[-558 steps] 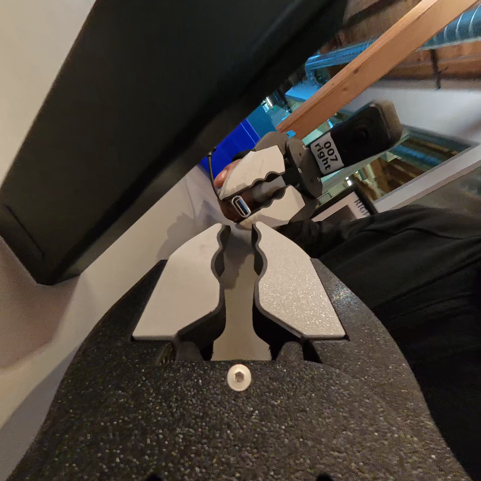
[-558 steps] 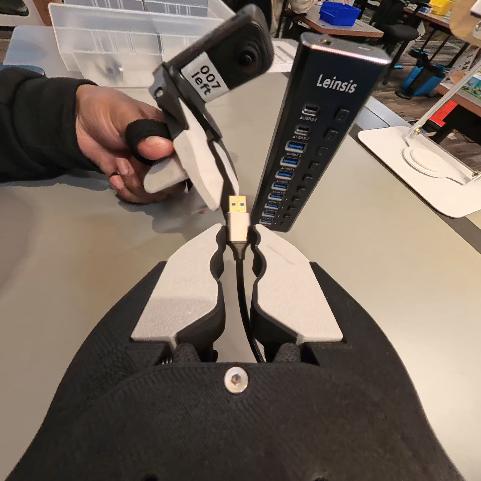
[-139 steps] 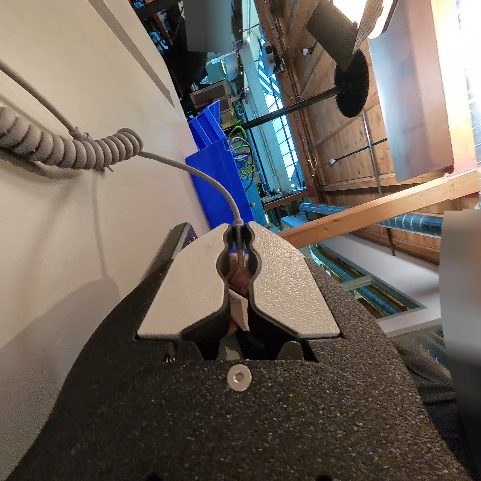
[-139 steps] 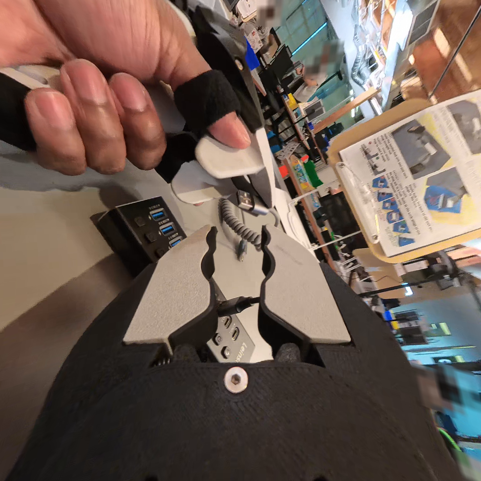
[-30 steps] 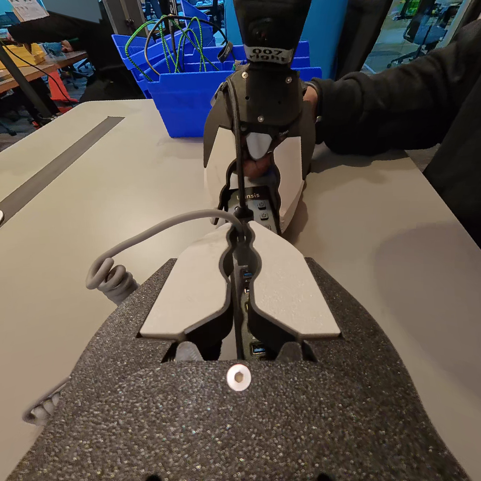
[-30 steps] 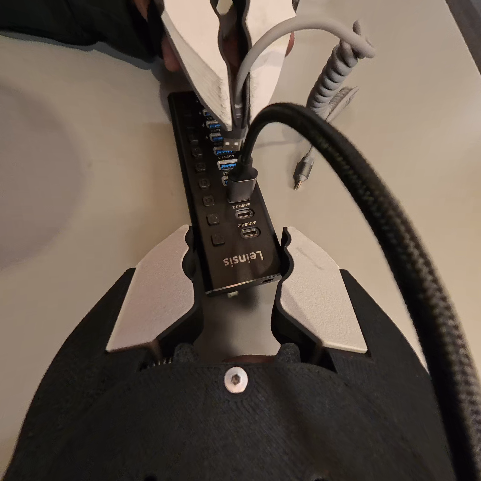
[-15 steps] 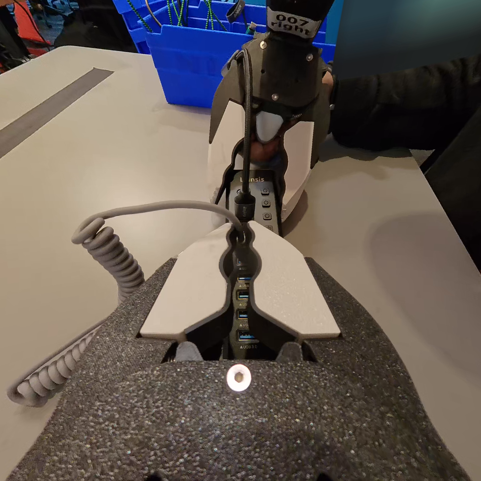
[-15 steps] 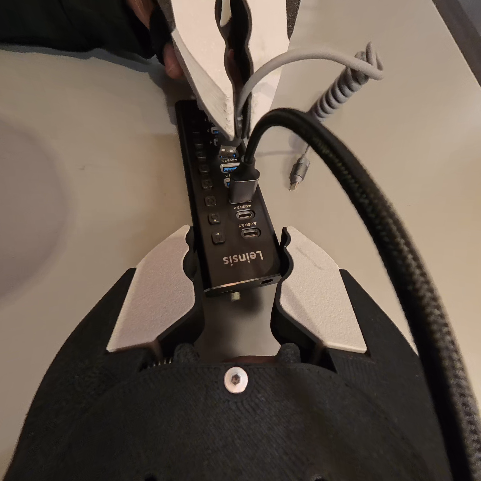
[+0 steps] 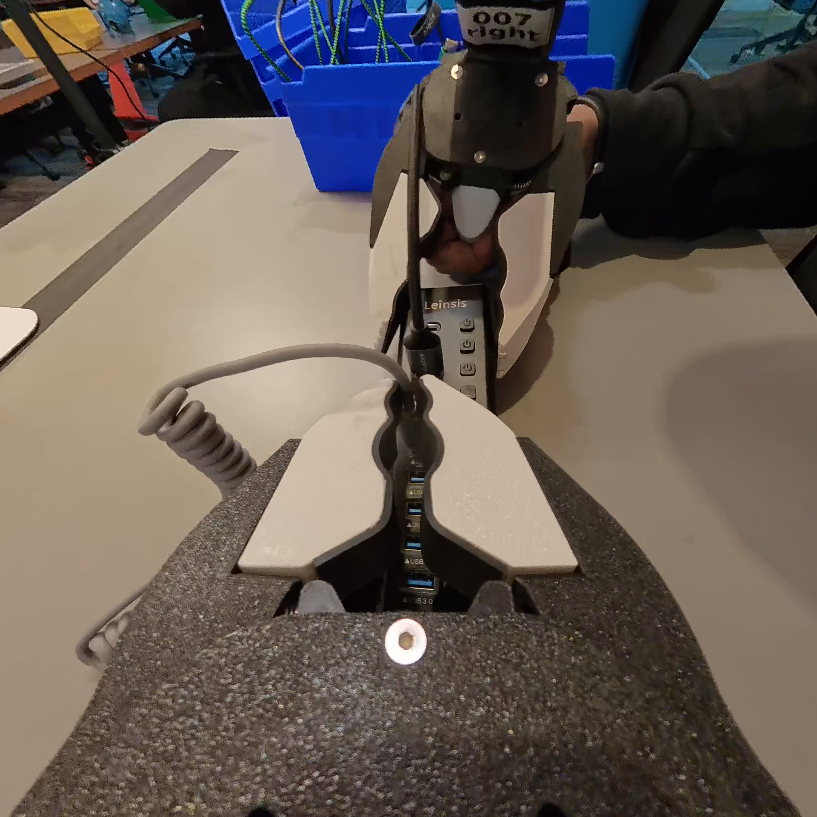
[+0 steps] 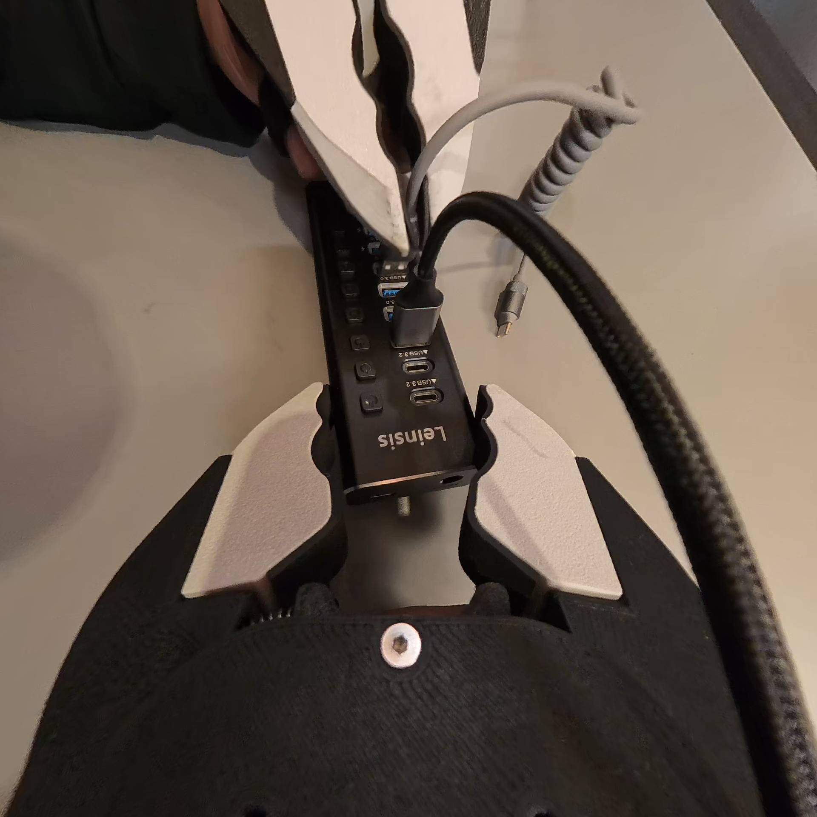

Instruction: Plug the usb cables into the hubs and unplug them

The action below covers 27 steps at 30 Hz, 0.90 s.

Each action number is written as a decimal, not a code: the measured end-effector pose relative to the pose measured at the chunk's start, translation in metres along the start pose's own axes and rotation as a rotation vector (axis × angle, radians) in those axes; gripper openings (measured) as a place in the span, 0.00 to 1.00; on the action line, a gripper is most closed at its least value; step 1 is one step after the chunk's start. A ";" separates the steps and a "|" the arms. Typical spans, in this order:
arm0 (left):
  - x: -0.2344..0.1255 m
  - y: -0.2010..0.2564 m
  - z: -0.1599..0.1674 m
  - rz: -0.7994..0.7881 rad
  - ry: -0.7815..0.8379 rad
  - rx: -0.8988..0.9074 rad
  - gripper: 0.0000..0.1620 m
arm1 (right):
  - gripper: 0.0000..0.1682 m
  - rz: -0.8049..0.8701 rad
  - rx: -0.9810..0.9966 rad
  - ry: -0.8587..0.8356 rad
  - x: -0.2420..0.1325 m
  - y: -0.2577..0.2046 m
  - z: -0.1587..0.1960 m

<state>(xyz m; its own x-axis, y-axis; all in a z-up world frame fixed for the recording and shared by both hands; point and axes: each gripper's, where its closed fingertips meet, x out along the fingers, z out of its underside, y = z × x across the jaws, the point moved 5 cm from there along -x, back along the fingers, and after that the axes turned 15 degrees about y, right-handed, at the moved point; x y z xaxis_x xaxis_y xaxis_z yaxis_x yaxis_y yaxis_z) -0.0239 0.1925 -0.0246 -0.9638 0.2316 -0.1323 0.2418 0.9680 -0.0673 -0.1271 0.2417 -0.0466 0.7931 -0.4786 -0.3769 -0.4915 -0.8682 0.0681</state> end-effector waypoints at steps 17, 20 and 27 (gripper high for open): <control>-0.009 -0.004 0.002 0.060 -0.012 -0.159 0.04 | 0.36 0.013 -0.030 0.019 0.004 -0.002 -0.007; -0.009 -0.003 0.002 0.061 -0.010 -0.146 0.04 | 0.36 0.016 -0.037 0.019 0.004 -0.002 -0.008; -0.011 0.000 0.003 0.084 -0.028 -0.140 0.07 | 0.36 -0.004 -0.026 0.016 0.005 -0.003 -0.004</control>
<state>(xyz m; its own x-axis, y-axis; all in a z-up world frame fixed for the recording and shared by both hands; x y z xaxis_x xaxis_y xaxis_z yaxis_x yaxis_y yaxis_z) -0.0125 0.1897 -0.0262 -0.9370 0.3113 -0.1588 0.3014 0.9498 0.0836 -0.1201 0.2417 -0.0448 0.8008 -0.4771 -0.3620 -0.4791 -0.8730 0.0907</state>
